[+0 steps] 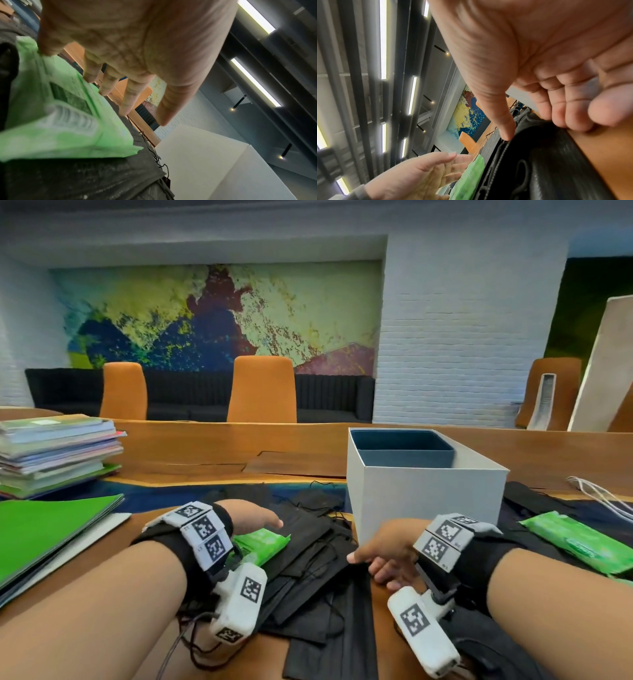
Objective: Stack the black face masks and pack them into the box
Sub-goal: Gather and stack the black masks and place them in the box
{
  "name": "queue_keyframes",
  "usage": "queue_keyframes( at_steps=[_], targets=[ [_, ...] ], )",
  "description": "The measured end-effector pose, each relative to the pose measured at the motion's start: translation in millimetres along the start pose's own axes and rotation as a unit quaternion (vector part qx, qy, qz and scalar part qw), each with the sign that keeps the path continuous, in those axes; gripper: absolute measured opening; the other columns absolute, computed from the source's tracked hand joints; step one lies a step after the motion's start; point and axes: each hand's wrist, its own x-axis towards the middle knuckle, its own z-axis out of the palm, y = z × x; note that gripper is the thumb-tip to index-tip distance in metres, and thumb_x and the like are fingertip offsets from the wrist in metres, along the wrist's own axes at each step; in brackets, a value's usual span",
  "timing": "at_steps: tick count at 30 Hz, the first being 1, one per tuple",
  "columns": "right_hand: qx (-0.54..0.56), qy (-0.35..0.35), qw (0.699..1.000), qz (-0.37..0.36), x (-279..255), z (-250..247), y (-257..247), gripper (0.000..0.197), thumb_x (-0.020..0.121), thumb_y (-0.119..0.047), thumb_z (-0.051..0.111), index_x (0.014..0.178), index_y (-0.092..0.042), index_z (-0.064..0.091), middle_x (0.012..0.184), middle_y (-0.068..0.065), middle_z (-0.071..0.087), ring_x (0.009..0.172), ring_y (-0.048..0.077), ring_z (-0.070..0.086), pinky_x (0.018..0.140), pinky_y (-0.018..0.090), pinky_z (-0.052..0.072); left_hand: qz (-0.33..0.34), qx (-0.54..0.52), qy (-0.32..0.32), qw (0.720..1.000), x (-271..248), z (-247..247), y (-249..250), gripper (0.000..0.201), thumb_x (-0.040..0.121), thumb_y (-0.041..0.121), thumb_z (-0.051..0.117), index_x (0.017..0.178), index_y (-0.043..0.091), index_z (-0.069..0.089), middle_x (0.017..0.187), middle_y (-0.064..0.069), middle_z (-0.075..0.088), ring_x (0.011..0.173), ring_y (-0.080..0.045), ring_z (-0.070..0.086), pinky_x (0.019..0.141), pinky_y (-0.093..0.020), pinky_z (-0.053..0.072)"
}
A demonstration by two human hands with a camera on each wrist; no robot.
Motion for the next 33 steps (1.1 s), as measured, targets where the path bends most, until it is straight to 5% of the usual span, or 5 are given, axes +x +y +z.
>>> queue_keyframes(
  at_steps=[9, 14, 24, 29, 33],
  targets=[
    [-0.078, 0.036, 0.996, -0.028, 0.9, 5.7, -11.2, 0.031, 0.087, -0.036, 0.066, 0.081, -0.012, 0.048, 0.084, 0.003, 0.051, 0.066, 0.013, 0.051, 0.057, 0.027, 0.046, 0.030, 0.119, -0.027, 0.992, 12.6, 5.7, 1.6, 0.059, 0.091, 0.052, 0.050, 0.137, 0.016, 0.049, 0.147, -0.006, 0.043, 0.133, -0.022, 0.041, 0.104, -0.029, 0.031],
    [-0.151, 0.038, 0.987, -0.047, 1.1, 8.7, -16.8, 0.035, 0.087, -0.029, 0.068, 0.066, -0.013, 0.045, 0.046, -0.002, 0.044, 0.029, 0.009, 0.039, 0.044, 0.019, 0.036, 0.059, 0.212, -0.035, 0.975, 21.8, 18.6, 7.8, 0.058, 0.088, 0.056, 0.050, 0.133, 0.019, 0.053, 0.140, -0.001, 0.050, 0.125, -0.021, 0.048, 0.103, -0.032, 0.038],
    [-0.144, 0.042, 0.988, -0.040, 6.3, 5.0, -19.2, 0.030, 0.090, -0.031, 0.063, 0.071, -0.011, 0.052, 0.045, 0.000, 0.048, 0.031, 0.010, 0.045, 0.045, 0.019, 0.039, 0.086, 0.316, -0.046, 0.944, 28.6, 30.5, 52.0, 0.054, 0.083, 0.052, 0.061, 0.124, 0.017, 0.061, 0.126, -0.002, 0.061, 0.114, -0.019, 0.057, 0.099, -0.033, 0.045],
    [-0.076, 0.023, 0.996, -0.036, 13.5, 3.2, -17.8, 0.030, 0.088, -0.033, 0.066, 0.098, -0.006, 0.059, 0.089, 0.008, 0.066, 0.078, 0.017, 0.066, 0.073, 0.033, 0.053, 0.076, 0.327, -0.049, 0.941, 29.1, 36.5, 54.9, 0.047, 0.087, 0.042, 0.061, 0.123, 0.012, 0.061, 0.116, -0.003, 0.062, 0.106, -0.018, 0.059, 0.088, -0.029, 0.046],
    [-0.071, 0.039, 0.996, -0.042, 14.6, 0.9, -17.0, 0.023, 0.089, -0.030, 0.065, 0.094, -0.009, 0.056, 0.073, 0.005, 0.065, 0.052, 0.012, 0.063, 0.053, 0.025, 0.049, 0.073, 0.317, -0.031, 0.945, 29.5, 36.6, 57.4, 0.032, 0.088, 0.040, 0.061, 0.107, 0.014, 0.062, 0.094, -0.003, 0.057, 0.088, -0.017, 0.054, 0.075, -0.027, 0.046]
  ],
)
